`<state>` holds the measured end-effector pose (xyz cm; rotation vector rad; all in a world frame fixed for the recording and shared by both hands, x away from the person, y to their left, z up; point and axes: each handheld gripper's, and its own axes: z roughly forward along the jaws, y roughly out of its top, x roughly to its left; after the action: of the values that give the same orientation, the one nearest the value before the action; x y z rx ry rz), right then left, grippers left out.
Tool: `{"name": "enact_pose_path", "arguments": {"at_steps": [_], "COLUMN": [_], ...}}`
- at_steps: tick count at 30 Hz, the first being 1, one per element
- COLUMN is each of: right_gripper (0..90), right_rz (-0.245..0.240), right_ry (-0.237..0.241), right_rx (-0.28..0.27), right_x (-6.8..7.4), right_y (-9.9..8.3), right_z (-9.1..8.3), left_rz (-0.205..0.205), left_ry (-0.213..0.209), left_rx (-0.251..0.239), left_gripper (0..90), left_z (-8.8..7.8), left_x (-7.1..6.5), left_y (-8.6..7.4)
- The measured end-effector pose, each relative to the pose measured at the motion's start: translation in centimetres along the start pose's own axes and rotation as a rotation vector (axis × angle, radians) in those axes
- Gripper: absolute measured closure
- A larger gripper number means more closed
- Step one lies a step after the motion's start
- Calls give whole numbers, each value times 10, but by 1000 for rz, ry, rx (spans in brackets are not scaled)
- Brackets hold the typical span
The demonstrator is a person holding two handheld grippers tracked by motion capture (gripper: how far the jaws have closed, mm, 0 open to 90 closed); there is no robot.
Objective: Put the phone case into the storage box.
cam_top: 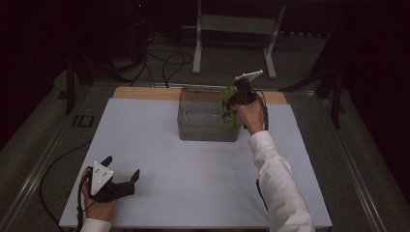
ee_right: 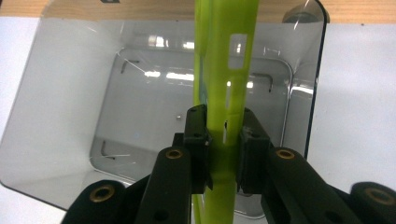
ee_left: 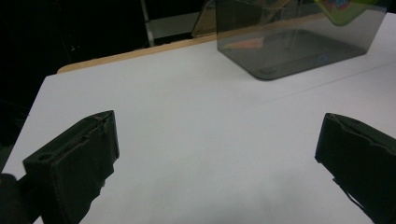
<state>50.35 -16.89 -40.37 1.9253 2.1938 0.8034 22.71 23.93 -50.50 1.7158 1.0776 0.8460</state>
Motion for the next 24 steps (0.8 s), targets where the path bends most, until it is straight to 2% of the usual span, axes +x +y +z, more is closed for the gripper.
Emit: {"name": "enact_pose_path", "arguments": {"at_steps": [12, 24], "right_gripper": [776, 776], "right_rz": [11, 16], "right_ry": [-24, -55], "right_rx": [26, 76], "right_x": [-3, -5], "right_y": [-4, -3], "right_z": [13, 26], "left_rz": [0, 2], "left_ry": [2, 0], "left_rx": [-3, -3], "left_gripper": [0, 0], "left_z": [-1, -1], "left_x": [1, 0], "left_y": [0, 0]}}
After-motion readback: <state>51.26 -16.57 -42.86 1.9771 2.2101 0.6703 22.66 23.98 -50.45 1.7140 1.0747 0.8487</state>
